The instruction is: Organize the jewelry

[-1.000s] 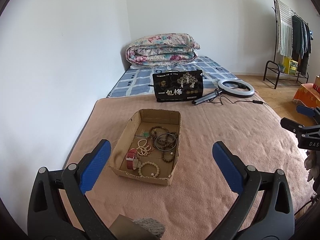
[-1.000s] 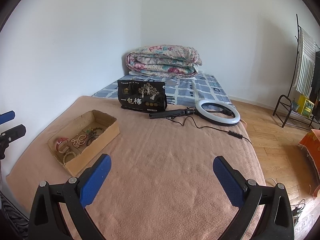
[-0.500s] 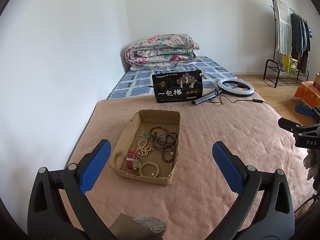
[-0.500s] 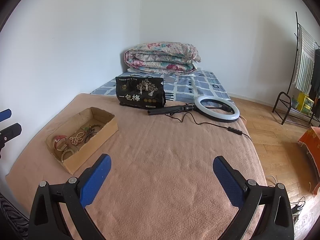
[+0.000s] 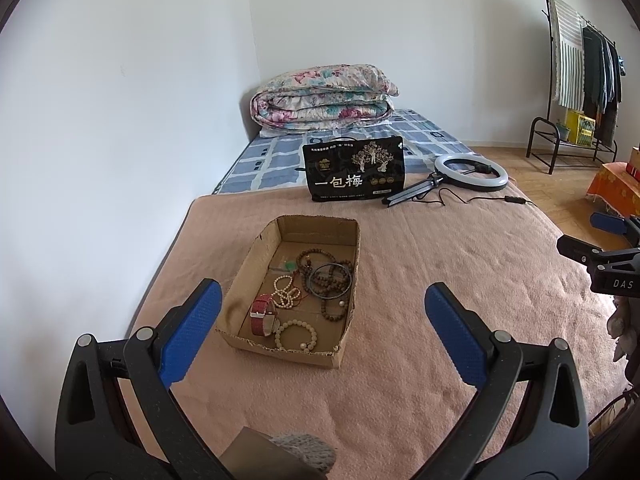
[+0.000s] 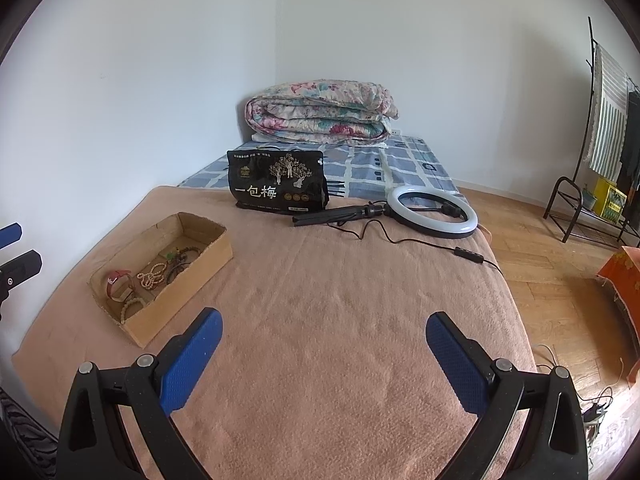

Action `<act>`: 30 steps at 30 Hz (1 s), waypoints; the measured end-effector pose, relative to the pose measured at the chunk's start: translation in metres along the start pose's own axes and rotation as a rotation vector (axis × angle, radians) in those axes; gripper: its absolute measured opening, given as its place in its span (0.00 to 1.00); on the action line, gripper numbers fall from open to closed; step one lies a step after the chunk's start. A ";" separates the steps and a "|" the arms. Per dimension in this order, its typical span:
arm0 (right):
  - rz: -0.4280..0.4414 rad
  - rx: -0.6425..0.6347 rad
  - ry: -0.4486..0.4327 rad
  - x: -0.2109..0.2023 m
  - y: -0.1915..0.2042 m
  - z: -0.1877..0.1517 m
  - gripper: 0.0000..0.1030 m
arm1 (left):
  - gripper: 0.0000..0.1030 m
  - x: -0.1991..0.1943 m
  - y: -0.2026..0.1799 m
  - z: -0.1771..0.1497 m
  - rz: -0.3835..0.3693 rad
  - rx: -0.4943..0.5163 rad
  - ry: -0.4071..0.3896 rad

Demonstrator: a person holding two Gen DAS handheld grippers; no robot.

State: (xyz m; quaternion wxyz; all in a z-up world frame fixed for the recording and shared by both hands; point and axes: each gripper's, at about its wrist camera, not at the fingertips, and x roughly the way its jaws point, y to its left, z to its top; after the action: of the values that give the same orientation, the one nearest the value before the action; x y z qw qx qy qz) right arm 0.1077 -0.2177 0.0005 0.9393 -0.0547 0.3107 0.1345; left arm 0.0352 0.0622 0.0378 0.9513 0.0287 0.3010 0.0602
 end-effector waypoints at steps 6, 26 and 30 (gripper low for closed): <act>0.005 0.005 0.005 0.000 0.000 -0.001 1.00 | 1.00 0.001 0.000 -0.002 0.001 -0.002 -0.001; 0.009 0.008 0.019 0.003 0.001 -0.004 1.00 | 1.00 0.002 0.001 0.000 -0.002 -0.001 0.001; 0.011 0.008 0.020 0.004 0.000 -0.003 1.00 | 1.00 0.002 0.000 -0.003 -0.003 0.000 0.006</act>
State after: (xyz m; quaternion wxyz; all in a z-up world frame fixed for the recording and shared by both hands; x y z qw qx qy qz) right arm 0.1085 -0.2171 -0.0045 0.9356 -0.0506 0.3211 0.1378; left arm 0.0355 0.0625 0.0340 0.9505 0.0282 0.3037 0.0589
